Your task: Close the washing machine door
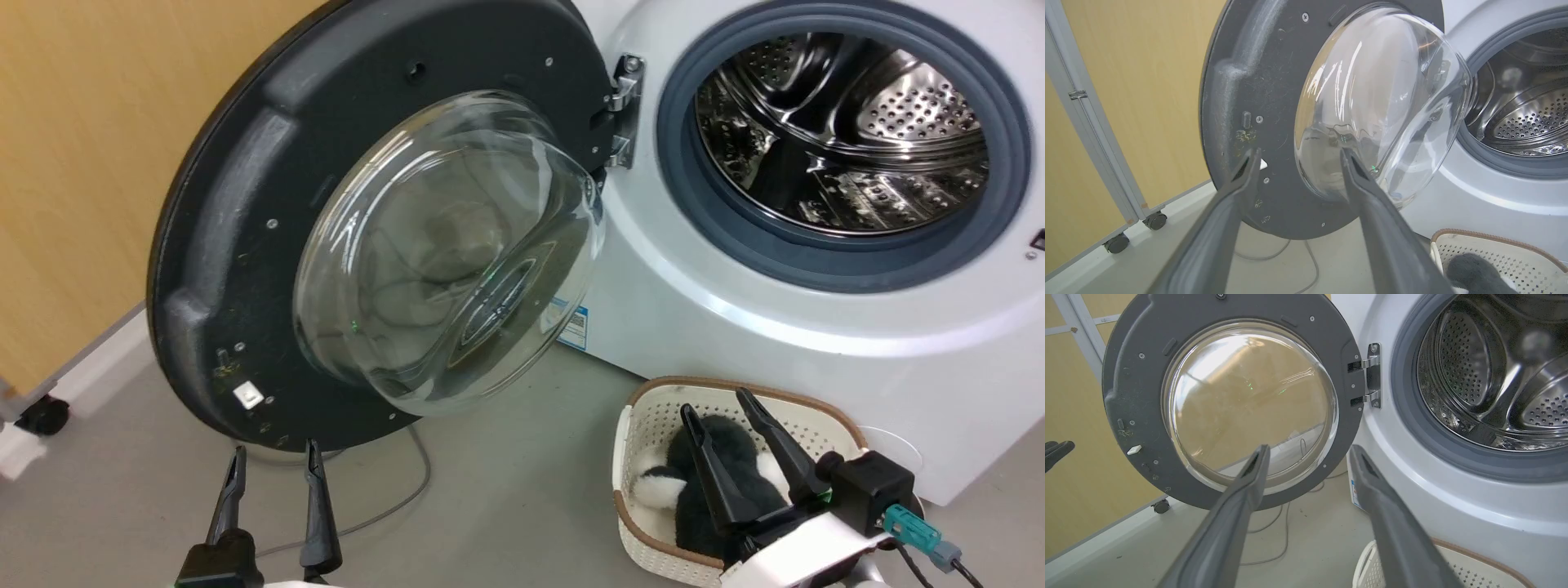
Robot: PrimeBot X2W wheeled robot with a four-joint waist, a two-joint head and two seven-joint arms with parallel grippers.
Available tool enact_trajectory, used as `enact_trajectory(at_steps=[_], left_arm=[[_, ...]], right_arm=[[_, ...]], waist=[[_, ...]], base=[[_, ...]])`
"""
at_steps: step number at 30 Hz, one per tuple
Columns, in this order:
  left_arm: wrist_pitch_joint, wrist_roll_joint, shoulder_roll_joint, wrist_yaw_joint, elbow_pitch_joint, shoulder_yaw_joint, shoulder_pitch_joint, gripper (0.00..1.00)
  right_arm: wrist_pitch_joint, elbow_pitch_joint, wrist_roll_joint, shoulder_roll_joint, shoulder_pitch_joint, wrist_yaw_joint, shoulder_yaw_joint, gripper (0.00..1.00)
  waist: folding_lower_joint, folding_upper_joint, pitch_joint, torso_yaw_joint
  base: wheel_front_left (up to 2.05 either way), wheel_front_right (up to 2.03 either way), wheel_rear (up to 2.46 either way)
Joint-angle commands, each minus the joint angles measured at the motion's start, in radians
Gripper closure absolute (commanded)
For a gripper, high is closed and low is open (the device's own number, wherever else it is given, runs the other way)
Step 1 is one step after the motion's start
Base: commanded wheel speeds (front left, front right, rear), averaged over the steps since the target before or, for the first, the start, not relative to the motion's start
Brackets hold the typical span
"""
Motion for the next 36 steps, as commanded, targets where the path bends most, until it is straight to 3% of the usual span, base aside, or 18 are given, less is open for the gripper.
enact_trajectory(at_steps=[1,12,13,15,16,17,23,28,32,36], left_arm=[[-0.012,-0.005,-0.002,0.008,-0.007,0.002,0.016,0.0],[-0.035,-0.017,-0.004,0.016,-0.011,0.008,0.031,0.0],[-0.037,-0.02,-0.004,0.015,-0.01,0.008,0.033,0.12],[-0.039,-0.025,-0.005,0.012,-0.007,0.007,0.035,0.47],[-0.039,-0.03,-0.005,0.007,-0.002,0.005,0.036,0.78],[-0.039,-0.033,-0.005,0.004,0.0,0.005,0.036,1.0],[-0.039,-0.053,-0.006,-0.009,-0.021,0.02,0.034,1.0],[-0.039,-0.141,-0.004,-0.04,-0.066,0.105,-0.021,1.0],[-0.025,-0.258,0.032,-0.089,-0.037,0.193,-0.105,1.0],[0.068,-0.418,0.105,-0.149,0.04,0.287,-0.244,1.0]], right_arm=[[-0.012,0.006,0.015,-0.01,-0.019,0.001,0.01,0.0],[-0.035,0.019,0.04,-0.018,-0.02,0.001,0.028,0.0],[-0.037,0.02,0.042,-0.018,-0.02,0.001,0.029,0.0],[-0.039,0.02,0.043,-0.017,-0.018,0.001,0.029,0.0],[-0.039,0.02,0.043,-0.017,-0.017,0.001,0.027,0.0],[-0.039,0.019,0.042,-0.016,-0.015,0.001,0.026,0.0],[-0.039,0.014,0.038,-0.013,-0.005,0.001,0.015,0.0],[-0.039,0.004,0.031,-0.018,-0.002,0.001,0.006,0.0],[-0.039,-0.006,0.024,-0.026,0.008,0.001,-0.012,0.0],[-0.038,-0.019,0.012,-0.033,0.025,0.001,-0.028,0.0]], waist=[[0.0,0.0,0.0,0.009],[0.0,0.0,0.001,0.056],[0.0,0.0,0.002,0.061],[0.0,0.0,0.003,0.065],[0.0,0.0,0.003,0.065],[0.0,0.0,0.004,0.066],[0.0,0.0,0.006,0.068],[0.0,0.0,0.026,0.068],[0.0,0.0,0.045,0.065],[0.0,0.0,0.058,0.06]], base=[[0.0,0.0,0.0],[0.0,0.0,0.0],[0.0,0.0,0.0],[0.0,0.0,0.0],[0.0,0.0,0.0],[0.0,0.0,0.0],[0.0,0.0,0.0],[0.0,0.0,0.0],[0.0,0.0,0.0],[0.0,0.0,0.0]])
